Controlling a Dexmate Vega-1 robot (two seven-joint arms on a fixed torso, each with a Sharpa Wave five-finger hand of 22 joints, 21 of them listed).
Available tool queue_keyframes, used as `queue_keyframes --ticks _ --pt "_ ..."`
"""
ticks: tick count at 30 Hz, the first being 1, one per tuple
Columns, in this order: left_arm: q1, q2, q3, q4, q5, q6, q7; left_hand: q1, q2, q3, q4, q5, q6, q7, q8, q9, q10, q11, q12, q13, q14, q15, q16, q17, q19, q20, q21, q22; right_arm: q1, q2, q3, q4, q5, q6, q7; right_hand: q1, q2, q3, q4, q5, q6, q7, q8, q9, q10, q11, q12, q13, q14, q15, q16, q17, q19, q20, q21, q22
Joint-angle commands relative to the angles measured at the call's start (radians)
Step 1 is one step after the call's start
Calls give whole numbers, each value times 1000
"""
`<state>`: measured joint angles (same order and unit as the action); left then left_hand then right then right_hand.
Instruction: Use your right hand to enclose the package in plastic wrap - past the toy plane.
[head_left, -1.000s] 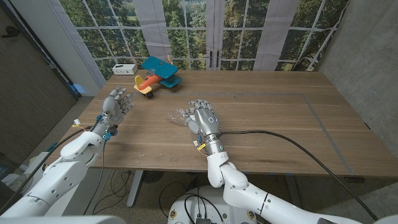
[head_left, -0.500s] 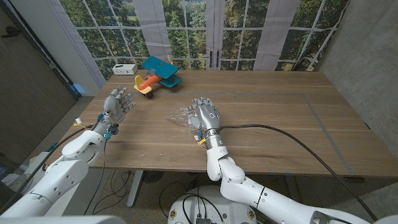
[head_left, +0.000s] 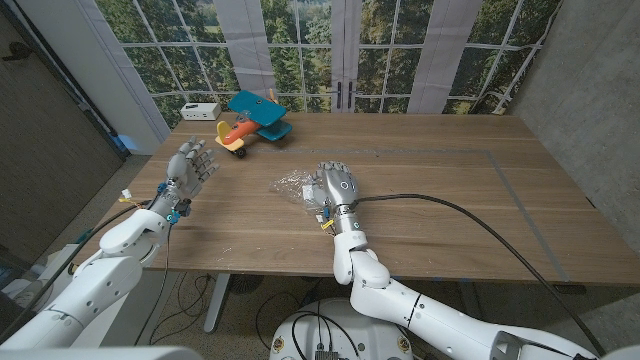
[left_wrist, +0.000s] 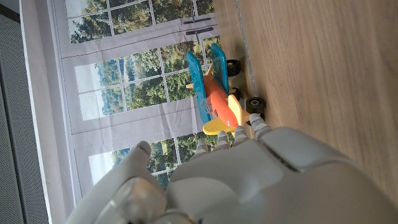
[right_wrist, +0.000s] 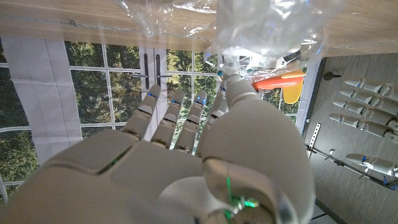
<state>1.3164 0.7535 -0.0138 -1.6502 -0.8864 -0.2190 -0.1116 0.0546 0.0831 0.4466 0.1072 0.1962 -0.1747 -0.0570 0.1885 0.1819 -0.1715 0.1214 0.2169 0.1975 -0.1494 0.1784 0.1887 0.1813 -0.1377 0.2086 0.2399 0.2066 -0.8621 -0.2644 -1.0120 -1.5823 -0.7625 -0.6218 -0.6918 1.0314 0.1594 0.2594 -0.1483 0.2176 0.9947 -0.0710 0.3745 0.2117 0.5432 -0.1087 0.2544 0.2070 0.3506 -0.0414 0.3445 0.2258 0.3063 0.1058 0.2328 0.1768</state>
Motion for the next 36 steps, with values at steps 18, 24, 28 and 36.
queue_keyframes --ticks 18,24,28,36 --pt "10 1 9 -16 5 -24 -4 -1 -9 -3 -3 3 -72 -4 1 2 -28 -1 -3 2 -1 2 2 3 -4 4 1 5 28 -23 -60 -49 -5 -235 70 34 -84 24 -7 -14 -464 -65 -195 -8 -180 30 -71 13 -45 -64 -63 -9 -7 24 -26 3" --pt "7 2 11 -16 1 -18 -3 1 -10 -3 -5 2 -73 -5 1 2 -28 -1 -3 2 0 1 2 3 -2 4 1 5 -6 -4 -4 -53 48 -186 -28 -13 -66 15 27 -11 -510 -47 -190 -8 -212 38 -63 15 -60 -47 -67 4 -16 31 -29 3" --pt "0 3 16 -12 -1 -12 -6 4 -12 -4 -9 2 -68 -6 4 2 -23 -2 -1 2 6 1 3 3 2 4 3 5 -32 14 36 -38 77 -122 -146 -3 11 43 39 -11 -493 -43 -177 -7 -181 37 -46 16 -36 -71 -47 21 6 2 -20 4" --pt "-17 4 26 -3 -3 -1 -7 5 -11 -4 -11 2 -68 -5 4 2 -22 -1 0 2 8 2 3 3 4 4 3 5 -67 -24 94 -65 165 95 -255 -23 56 147 147 -23 -466 -40 -164 -3 -102 28 -15 21 -8 -98 0 78 29 -40 -10 8"
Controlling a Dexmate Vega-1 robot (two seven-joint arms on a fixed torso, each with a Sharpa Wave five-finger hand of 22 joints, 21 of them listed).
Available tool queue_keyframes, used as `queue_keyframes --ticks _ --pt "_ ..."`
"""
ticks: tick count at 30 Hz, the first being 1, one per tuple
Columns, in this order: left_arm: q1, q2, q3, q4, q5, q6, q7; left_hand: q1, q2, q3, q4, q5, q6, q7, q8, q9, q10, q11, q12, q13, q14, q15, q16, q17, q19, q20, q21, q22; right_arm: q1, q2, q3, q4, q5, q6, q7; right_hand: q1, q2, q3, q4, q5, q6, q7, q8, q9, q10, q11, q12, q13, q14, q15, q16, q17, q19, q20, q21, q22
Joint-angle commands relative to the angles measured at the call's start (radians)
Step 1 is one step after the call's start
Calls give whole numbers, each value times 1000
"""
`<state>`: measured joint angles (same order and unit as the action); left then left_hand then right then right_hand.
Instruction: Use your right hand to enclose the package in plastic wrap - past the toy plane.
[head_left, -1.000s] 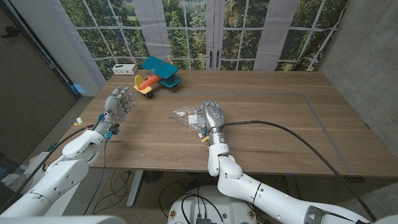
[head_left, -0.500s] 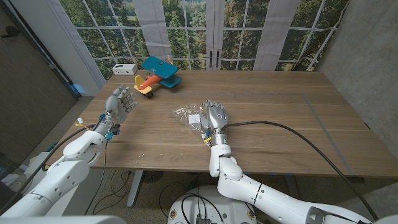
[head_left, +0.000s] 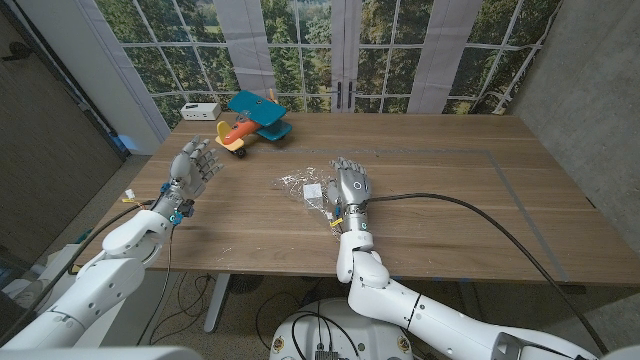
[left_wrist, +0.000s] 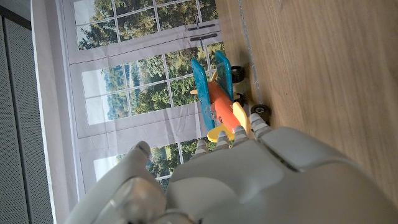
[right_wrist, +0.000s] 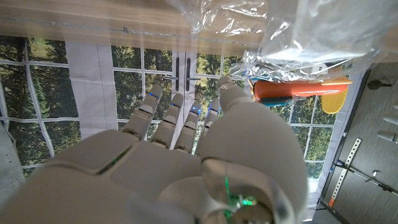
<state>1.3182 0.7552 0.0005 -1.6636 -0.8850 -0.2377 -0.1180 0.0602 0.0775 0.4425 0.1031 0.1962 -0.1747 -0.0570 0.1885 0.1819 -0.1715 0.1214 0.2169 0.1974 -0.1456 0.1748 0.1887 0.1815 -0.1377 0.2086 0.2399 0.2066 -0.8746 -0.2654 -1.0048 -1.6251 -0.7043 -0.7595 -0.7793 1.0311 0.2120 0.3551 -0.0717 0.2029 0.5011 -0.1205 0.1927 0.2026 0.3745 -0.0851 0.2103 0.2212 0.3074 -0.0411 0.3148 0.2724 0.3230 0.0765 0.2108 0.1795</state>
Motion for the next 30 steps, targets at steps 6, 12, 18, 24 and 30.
queue_keyframes --ticks 6,12,18,24,30 --pt "-30 3 20 16 -6 22 -4 0 -4 0 -7 3 -67 -4 4 2 -22 0 0 2 5 5 3 3 5 4 3 5 -59 -107 81 -65 132 422 -124 -160 -33 32 177 -29 133 30 47 9 189 35 75 24 163 -99 93 61 104 -21 53 13" --pt "-30 3 21 17 -3 19 -2 1 -3 1 -7 3 -68 -5 4 2 -22 0 -1 2 5 5 3 3 6 4 3 5 -48 -160 70 -83 112 509 -23 -250 -64 -14 197 -30 180 67 55 8 158 66 56 23 120 -67 64 56 88 -2 49 15" --pt "-21 2 19 15 -9 21 4 2 -2 1 -7 3 -74 -5 1 2 -22 -1 0 2 6 5 3 3 6 4 4 4 -50 -158 54 -79 13 533 -67 -124 -48 43 30 -19 318 45 101 9 272 23 99 40 207 -137 101 63 100 -15 53 14" --pt "-11 1 12 13 -9 11 5 2 -1 1 -7 3 -75 -6 1 2 -23 -2 -1 2 6 6 3 3 6 5 4 4 -45 -210 56 -125 4 550 76 -214 -102 -5 49 -29 263 59 71 6 228 50 85 50 211 -111 97 78 147 0 73 16" --pt "-9 2 9 10 -11 12 7 2 -1 2 -7 3 -75 -6 1 2 -22 -1 -1 2 7 5 3 3 7 5 4 4 -18 -272 61 -199 21 527 334 -320 -147 -53 71 -23 134 53 13 6 121 51 24 39 102 -72 17 46 94 28 50 15"
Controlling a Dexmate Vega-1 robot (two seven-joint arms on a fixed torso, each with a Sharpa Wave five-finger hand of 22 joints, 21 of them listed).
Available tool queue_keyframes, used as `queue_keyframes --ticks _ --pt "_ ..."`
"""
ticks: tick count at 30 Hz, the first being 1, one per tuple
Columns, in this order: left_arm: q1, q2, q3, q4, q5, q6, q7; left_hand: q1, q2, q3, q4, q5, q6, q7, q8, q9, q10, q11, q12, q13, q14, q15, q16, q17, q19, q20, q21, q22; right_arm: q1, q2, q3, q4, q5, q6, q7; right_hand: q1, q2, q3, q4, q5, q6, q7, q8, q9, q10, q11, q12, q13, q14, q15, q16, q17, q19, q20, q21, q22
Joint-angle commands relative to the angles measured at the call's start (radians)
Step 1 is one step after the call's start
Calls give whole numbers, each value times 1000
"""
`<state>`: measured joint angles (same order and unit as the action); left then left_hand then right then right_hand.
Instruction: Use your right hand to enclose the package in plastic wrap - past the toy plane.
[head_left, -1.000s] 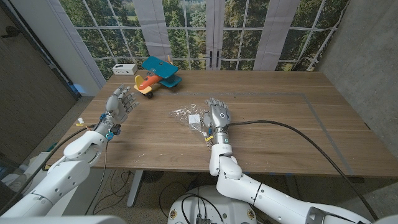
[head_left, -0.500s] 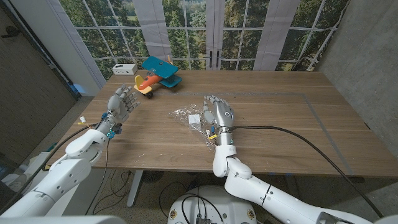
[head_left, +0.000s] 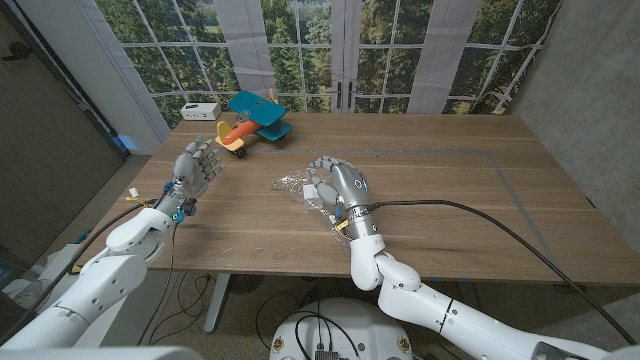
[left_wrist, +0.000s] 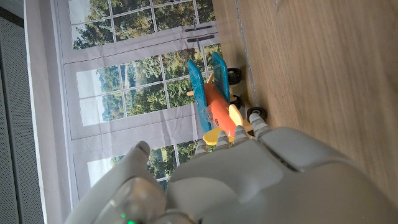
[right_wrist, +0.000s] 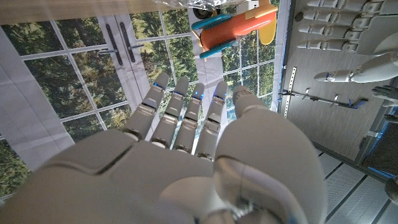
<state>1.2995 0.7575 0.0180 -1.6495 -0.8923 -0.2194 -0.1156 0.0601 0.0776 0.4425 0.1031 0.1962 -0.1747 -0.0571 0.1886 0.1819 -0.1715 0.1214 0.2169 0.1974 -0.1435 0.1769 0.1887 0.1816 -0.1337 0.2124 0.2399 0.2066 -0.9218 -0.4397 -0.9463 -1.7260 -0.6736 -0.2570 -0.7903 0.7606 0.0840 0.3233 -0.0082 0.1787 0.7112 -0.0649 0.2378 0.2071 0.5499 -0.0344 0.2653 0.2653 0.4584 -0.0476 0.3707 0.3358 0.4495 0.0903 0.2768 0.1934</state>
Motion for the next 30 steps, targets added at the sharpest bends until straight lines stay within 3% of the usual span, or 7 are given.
queue_keyframes --ticks 1,4,16,23,27,30 --pt "9 -1 -8 -4 -4 -7 2 2 -1 2 -7 3 -75 -5 1 2 -21 -3 0 2 5 3 3 3 3 1 3 4 38 -108 2 -110 -6 18 399 -76 -25 -32 13 2 -134 -8 -51 1 -84 8 -45 -8 -69 -54 -54 -25 -54 26 -26 1" --pt "7 -1 -8 -2 -3 -8 -1 2 0 2 -8 3 -75 -5 1 2 -22 -2 -1 2 6 2 3 3 3 1 3 4 55 -121 2 -127 -3 7 497 -108 -33 -48 15 3 -220 -8 -63 1 -133 22 -63 -11 -102 -39 -76 -35 -98 43 -45 1" --pt "1 -1 -6 -1 -2 -6 1 3 1 2 -8 3 -76 -5 1 2 -22 -1 -1 2 6 3 3 3 3 1 3 4 55 -123 17 -129 -15 5 577 -129 -35 -60 11 5 -201 6 -41 0 -127 29 -57 -13 -106 -33 -81 -41 -110 51 -49 0" --pt "-1 -2 -3 -4 0 -5 4 3 1 2 -8 3 -76 -5 2 2 -22 -2 -1 2 6 3 3 3 3 1 3 4 56 -118 23 -130 -28 -15 605 -138 -34 -66 -3 8 -253 -4 -53 -3 -205 24 -79 -20 -175 -20 -119 -59 -155 55 -66 -2" --pt "-2 -4 -2 -5 2 -8 6 3 1 2 -8 3 -76 -6 2 2 -22 -2 -1 2 5 4 2 3 3 1 3 4 68 -115 20 -137 -25 -50 670 -139 -34 -68 -11 8 -293 -10 -60 -4 -238 21 -83 -24 -197 -11 -132 -66 -163 57 -69 -3" --pt "-2 -3 -2 -8 4 -8 9 3 1 2 -8 3 -76 -6 1 2 -23 -1 -1 2 5 3 2 3 3 1 3 4 75 -113 18 -138 -24 -72 701 -139 -33 -68 -18 9 -334 -5 -65 -5 -265 35 -84 -27 -205 -3 -137 -72 -172 60 -71 -4"
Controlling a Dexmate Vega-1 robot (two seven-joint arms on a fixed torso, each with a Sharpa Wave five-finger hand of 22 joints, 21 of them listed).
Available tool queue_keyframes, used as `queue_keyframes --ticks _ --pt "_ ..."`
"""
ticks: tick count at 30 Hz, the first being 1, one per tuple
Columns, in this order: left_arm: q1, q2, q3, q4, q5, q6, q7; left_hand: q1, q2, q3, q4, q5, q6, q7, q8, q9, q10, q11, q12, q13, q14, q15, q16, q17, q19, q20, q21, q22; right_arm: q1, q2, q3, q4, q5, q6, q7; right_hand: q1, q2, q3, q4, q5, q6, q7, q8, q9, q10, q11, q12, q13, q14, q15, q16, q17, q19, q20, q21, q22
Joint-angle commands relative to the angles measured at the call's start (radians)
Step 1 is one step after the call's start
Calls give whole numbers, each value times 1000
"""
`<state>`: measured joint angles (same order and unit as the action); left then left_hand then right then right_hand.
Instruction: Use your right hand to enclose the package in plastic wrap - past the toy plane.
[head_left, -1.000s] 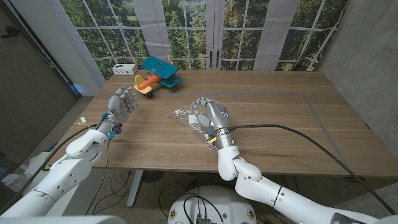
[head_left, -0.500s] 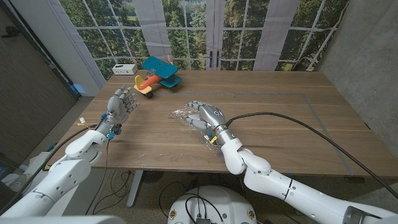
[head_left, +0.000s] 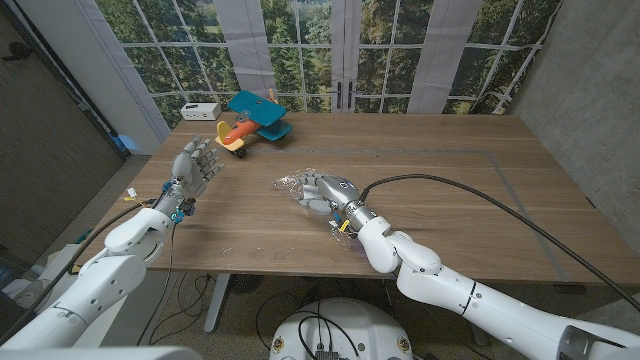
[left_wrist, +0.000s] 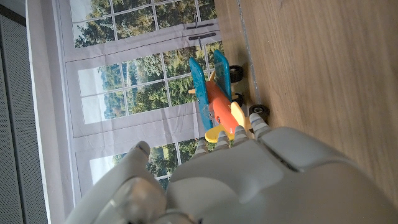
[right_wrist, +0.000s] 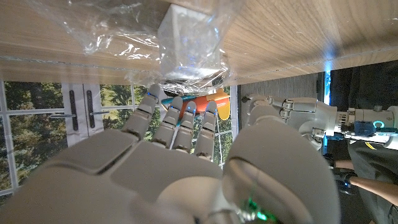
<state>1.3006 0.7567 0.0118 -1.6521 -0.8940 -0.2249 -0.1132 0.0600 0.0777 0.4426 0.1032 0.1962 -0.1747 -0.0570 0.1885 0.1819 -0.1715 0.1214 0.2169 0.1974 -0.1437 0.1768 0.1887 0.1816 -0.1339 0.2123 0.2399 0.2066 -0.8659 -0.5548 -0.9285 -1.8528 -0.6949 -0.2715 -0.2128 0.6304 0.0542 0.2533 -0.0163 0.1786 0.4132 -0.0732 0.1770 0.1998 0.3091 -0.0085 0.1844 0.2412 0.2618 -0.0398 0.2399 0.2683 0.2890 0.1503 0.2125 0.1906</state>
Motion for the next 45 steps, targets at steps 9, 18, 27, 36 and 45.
queue_keyframes --ticks 9,18,27,36,45 --pt "-5 0 7 -12 9 4 14 3 1 2 -8 3 -76 -6 2 2 -24 -2 -2 2 6 2 2 3 4 1 3 4 29 -2 -12 -22 -27 -108 164 16 9 12 -38 12 -89 9 2 1 -45 3 4 -9 38 -7 8 -17 -12 5 -4 -2" --pt "-12 3 12 -12 9 11 14 3 1 1 -8 3 -77 -6 2 2 -24 -2 -2 2 6 3 2 3 4 1 3 4 34 1 -27 -26 -64 -140 169 95 30 41 -103 14 -118 8 12 -2 -56 -12 11 -17 162 -64 61 -20 9 5 5 -3" --pt "-6 2 12 -16 9 11 19 3 1 1 -8 3 -76 -7 2 2 -25 -2 -2 2 6 4 2 3 4 1 3 4 30 0 -23 -45 -66 -144 162 0 -5 -21 -80 13 -193 -10 11 -1 -160 13 -4 -28 -68 43 -27 -26 -114 35 -23 -4" --pt "0 -4 9 -8 5 0 13 3 1 1 -8 3 -76 -7 2 2 -24 -2 -2 2 7 3 2 3 4 1 3 4 -17 28 -31 -48 -164 -109 -53 7 31 -14 -95 26 -129 -23 40 -1 -164 -3 26 -27 -192 60 -37 -32 -185 33 -13 -6" --pt "22 -12 -7 3 -4 -26 1 3 1 1 -8 3 -76 -6 2 2 -25 -2 -2 2 7 3 2 3 4 1 3 4 -2 60 -54 -5 -230 -53 -125 93 55 21 -142 23 29 -47 79 -2 29 -56 82 -25 -61 -13 23 -41 -79 5 20 -9"
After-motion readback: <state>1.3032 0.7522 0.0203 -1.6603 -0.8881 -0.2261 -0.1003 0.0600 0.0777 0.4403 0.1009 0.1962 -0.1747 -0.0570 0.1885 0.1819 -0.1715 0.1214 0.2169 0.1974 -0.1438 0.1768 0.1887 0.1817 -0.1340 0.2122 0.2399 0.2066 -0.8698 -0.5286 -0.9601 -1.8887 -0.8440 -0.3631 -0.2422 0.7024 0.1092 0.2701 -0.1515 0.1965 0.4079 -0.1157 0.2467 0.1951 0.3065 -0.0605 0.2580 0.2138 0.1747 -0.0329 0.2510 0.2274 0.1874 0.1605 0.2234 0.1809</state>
